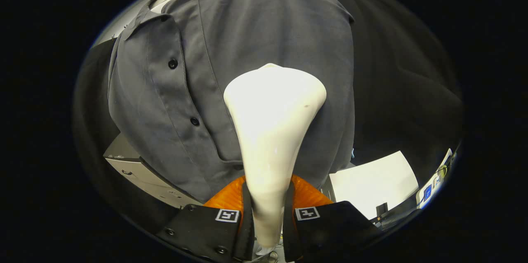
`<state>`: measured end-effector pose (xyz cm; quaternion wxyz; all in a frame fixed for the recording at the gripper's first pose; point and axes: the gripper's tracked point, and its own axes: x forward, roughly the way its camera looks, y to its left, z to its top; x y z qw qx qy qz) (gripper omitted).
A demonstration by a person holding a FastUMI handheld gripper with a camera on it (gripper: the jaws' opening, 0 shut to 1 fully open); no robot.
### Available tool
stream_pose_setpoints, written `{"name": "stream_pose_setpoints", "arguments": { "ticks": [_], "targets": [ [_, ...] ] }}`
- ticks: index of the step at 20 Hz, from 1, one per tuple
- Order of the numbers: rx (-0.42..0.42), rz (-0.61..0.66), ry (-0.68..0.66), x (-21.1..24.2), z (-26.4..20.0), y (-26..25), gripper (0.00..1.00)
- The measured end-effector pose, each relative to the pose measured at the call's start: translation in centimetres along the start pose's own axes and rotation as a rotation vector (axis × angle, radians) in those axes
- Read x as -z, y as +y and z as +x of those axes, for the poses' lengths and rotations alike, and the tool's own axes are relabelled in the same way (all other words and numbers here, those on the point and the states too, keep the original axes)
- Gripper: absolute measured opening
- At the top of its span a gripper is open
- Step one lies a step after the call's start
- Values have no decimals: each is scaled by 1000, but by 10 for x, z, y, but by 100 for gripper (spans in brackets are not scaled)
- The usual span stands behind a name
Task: Iron the clothes twice with a garment steamer, once on the left side and once on the right side.
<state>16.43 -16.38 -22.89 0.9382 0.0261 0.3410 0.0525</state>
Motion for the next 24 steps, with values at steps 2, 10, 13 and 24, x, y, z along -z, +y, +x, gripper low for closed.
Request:
{"name": "stream_pose_setpoints", "arguments": {
  "ticks": [2,10,13,24],
  "targets": [
    [1,7,16,10,4,-3,35],
    [2,34,91,55,20,-15,36],
    [6,41,123,73,24,-21,36],
    [10,62,228,137,42,-46,36]
  ]
}}
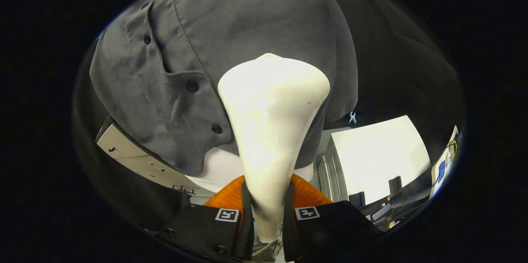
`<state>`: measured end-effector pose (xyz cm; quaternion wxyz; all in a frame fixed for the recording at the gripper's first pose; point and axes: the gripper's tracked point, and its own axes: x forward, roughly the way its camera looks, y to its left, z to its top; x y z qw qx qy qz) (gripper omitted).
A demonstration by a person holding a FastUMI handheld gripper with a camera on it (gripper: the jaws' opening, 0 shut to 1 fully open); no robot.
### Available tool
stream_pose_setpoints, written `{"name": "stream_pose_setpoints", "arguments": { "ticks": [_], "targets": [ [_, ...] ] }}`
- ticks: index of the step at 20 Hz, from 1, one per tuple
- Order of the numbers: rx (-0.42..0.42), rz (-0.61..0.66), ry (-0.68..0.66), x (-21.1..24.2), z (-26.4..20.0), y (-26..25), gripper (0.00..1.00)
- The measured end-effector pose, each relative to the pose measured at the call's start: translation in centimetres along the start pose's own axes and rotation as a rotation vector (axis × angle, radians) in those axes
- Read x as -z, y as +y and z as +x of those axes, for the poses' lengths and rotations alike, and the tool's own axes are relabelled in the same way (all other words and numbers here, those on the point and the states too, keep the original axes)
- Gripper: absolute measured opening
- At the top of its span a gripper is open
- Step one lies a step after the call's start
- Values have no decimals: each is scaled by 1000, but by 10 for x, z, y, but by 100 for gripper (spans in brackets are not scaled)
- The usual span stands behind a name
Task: Iron the clothes twice with a garment steamer, once on the left side and once on the right side.
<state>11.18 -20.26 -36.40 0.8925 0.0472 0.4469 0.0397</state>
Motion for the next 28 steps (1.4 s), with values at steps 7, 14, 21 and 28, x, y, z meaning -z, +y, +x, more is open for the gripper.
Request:
{"name": "stream_pose_setpoints", "arguments": {
  "ticks": [7,14,21,28],
  "targets": [
    [-4,-2,68,37,19,-16,36],
    [8,15,94,55,18,-21,36],
    [21,33,62,55,1,-8,36],
    [47,39,-38,24,-37,38,36]
  ]
}}
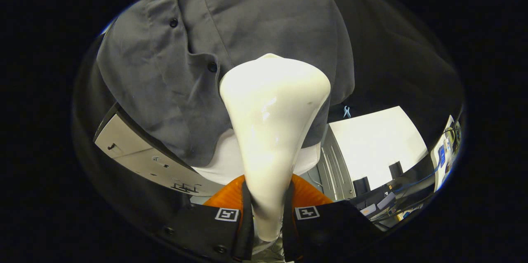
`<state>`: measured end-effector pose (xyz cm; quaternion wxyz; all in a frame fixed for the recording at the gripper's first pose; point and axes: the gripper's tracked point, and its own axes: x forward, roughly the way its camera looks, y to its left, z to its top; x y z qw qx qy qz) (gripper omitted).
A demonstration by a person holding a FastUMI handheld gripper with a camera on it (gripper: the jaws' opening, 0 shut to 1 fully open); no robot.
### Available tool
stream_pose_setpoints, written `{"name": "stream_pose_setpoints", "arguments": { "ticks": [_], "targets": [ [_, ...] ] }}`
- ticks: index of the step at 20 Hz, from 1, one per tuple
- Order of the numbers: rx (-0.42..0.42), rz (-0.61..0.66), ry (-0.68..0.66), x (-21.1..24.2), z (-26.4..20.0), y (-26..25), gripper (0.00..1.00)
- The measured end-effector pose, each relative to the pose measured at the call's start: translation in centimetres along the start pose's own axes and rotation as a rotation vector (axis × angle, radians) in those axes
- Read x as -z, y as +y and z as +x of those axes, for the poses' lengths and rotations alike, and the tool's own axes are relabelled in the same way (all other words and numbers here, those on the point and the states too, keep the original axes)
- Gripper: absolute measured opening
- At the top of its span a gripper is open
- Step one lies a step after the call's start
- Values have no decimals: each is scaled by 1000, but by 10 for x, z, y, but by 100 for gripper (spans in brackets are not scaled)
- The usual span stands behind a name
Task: Iron the clothes twice with a garment steamer, once on the left side and once on the right side.
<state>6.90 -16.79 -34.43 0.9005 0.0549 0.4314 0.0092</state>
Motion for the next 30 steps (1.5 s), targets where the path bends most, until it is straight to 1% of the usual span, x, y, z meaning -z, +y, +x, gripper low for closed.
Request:
{"name": "stream_pose_setpoints", "arguments": {
  "ticks": [4,8,14,18,22,25,30],
  "targets": [
    [3,17,-81,-24,-31,37,36],
    [10,3,-166,-45,-68,80,35],
    [-28,-57,-289,-71,-123,156,35],
    [-43,-70,-376,-89,-157,194,35],
    [-63,-94,-455,-106,-192,222,35],
    [-82,-120,-512,-107,-215,230,35],
    [-71,-149,-585,-115,-249,241,35]
  ]
}}
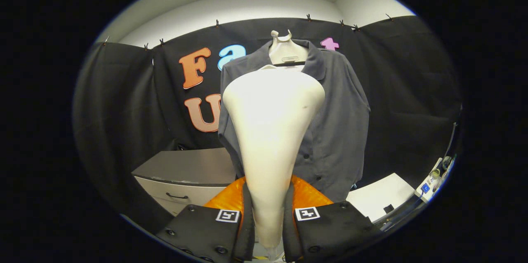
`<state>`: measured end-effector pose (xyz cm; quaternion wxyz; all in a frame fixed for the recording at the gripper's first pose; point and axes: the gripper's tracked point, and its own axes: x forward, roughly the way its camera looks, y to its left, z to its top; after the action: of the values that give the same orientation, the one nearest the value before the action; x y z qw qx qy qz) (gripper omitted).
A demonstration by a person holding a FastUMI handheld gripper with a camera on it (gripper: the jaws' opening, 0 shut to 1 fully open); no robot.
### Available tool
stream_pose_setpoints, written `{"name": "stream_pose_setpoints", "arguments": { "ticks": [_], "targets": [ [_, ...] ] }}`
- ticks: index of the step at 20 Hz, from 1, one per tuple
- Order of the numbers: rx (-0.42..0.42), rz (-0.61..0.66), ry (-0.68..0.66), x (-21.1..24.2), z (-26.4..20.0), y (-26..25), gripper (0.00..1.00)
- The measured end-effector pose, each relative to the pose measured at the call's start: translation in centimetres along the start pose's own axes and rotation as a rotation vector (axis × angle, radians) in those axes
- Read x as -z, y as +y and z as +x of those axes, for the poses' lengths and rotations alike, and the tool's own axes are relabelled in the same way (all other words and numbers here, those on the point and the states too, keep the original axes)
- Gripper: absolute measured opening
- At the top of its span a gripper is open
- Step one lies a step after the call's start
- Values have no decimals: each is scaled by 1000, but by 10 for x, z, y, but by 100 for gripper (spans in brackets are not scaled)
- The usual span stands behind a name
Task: Iron the clothes twice with a garment steamer, once on the left side and once on the right side.
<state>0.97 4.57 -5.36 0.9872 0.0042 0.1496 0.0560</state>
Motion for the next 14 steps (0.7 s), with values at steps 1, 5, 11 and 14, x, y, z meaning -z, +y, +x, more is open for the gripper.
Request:
{"name": "stream_pose_setpoints", "arguments": {
  "ticks": [1,5,11,14],
  "targets": [
    [4,1,-11,-2,-5,2,35],
    [20,9,-38,-12,-12,3,35],
    [23,6,-41,-13,-13,10,35],
    [15,10,-35,-11,-9,15,35]
  ]
}}
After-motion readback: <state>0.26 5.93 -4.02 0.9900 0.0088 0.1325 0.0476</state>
